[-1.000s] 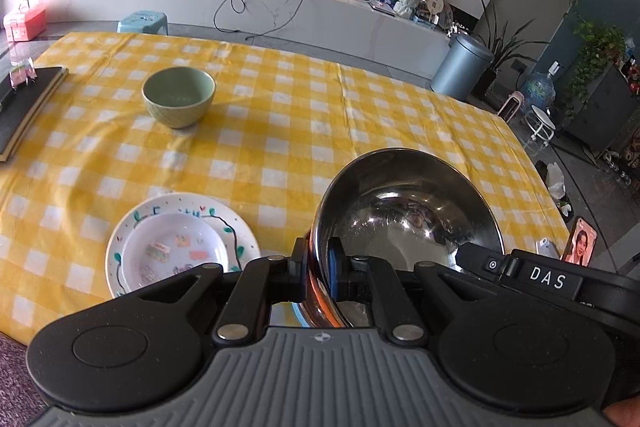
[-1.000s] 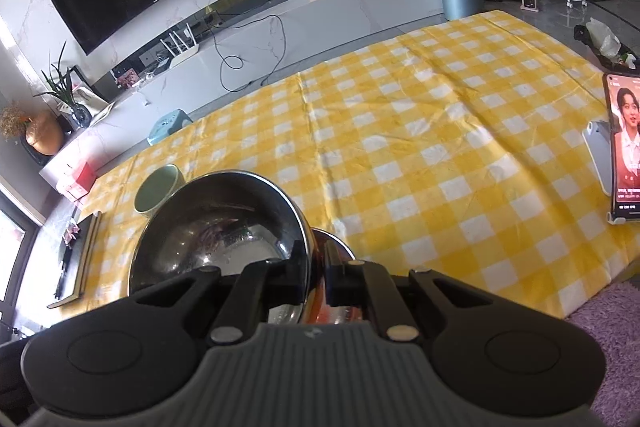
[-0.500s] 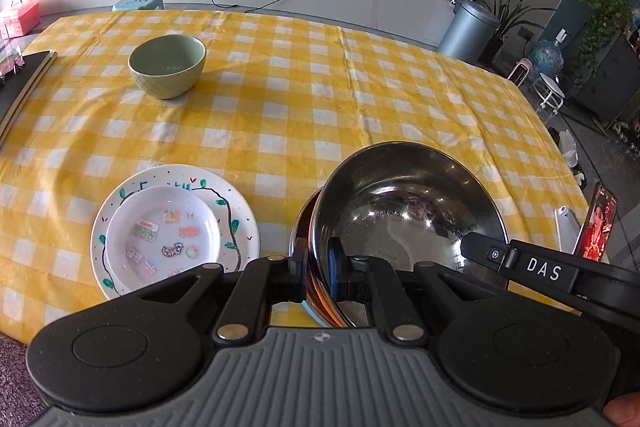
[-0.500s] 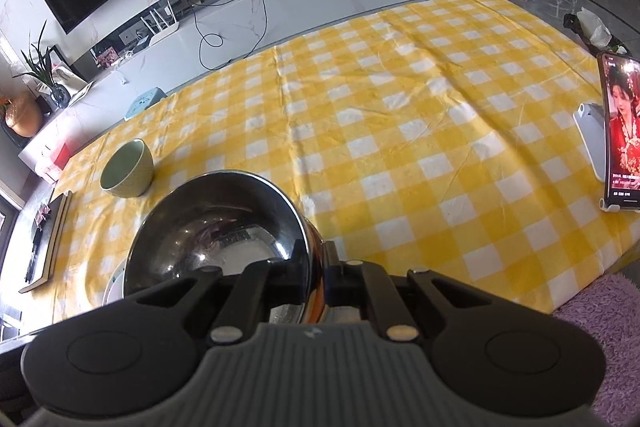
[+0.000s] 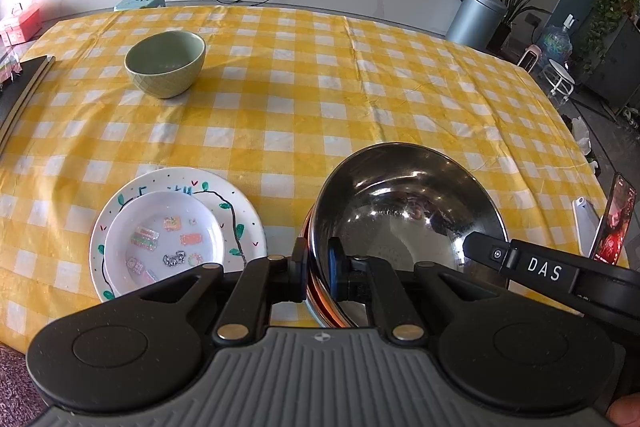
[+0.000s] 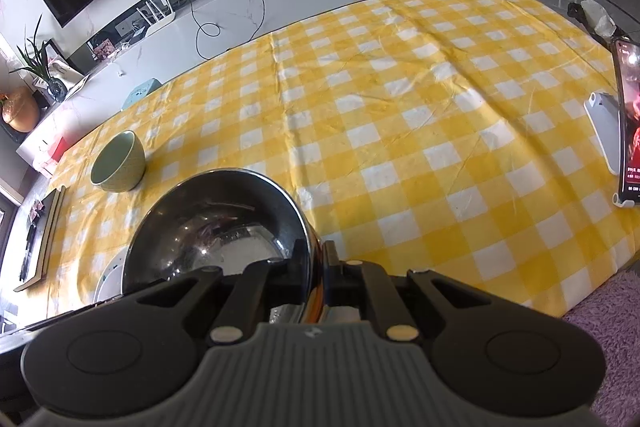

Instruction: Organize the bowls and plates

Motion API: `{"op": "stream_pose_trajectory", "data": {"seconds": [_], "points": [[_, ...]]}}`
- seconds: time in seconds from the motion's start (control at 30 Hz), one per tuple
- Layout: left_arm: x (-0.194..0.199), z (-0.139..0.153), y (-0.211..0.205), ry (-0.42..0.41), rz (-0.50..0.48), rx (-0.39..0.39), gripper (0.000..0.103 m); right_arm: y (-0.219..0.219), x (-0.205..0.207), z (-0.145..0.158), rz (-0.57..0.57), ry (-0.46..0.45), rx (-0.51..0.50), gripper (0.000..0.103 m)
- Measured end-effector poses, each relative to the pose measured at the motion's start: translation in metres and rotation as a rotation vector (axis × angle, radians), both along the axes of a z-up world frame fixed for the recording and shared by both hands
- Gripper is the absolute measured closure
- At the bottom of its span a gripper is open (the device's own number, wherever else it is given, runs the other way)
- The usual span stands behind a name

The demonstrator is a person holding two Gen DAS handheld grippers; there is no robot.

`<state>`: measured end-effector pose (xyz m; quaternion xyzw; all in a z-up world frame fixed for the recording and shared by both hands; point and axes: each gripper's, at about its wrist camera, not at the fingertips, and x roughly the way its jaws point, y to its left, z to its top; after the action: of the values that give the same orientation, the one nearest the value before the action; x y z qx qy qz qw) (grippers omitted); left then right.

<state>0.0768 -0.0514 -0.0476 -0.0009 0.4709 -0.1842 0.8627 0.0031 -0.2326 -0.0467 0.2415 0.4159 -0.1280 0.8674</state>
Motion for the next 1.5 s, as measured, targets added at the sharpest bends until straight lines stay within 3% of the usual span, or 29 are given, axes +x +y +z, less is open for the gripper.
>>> {"op": "stream_pose_trajectory", "data": {"seconds": [0.3,0.53,0.7,0.8,1.07,1.13,1.17,1.23,1.27,1.5], "points": [[0.001,-0.001,-0.002,-0.009,-0.013,0.029,0.088,-0.002,-0.001,-0.001,-0.004,-0.004,0.010,0.099],[0.002,0.010,0.009,-0.060,0.010,-0.053,0.084,-0.005,-0.005,0.004,-0.017,-0.029,0.022,0.094],[0.004,0.008,0.013,-0.062,0.021,-0.069,0.098,-0.005,-0.007,0.006,-0.024,-0.047,0.025,0.099],[0.006,0.003,0.014,-0.049,0.021,-0.067,0.099,-0.004,-0.007,0.006,-0.017,-0.049,0.011,0.099],[0.004,0.009,0.021,-0.049,0.031,-0.093,0.096,-0.003,-0.010,0.009,-0.024,-0.066,0.026,0.094],[0.003,0.013,0.023,-0.047,0.027,-0.104,0.091,-0.002,-0.011,0.014,-0.023,-0.080,0.018,0.094],[0.003,0.015,0.024,-0.048,0.022,-0.106,0.085,-0.001,-0.012,0.017,-0.023,-0.087,0.012,0.092],[0.003,0.019,0.024,-0.059,0.012,-0.090,0.083,0.001,-0.013,0.023,-0.019,-0.104,-0.009,0.084],[0.003,0.021,0.025,-0.067,0.008,-0.076,0.083,0.002,-0.013,0.025,-0.014,-0.114,-0.019,0.073],[0.011,0.035,0.034,-0.111,-0.005,0.000,0.082,0.017,-0.003,0.040,0.078,-0.148,-0.061,0.061]]}}
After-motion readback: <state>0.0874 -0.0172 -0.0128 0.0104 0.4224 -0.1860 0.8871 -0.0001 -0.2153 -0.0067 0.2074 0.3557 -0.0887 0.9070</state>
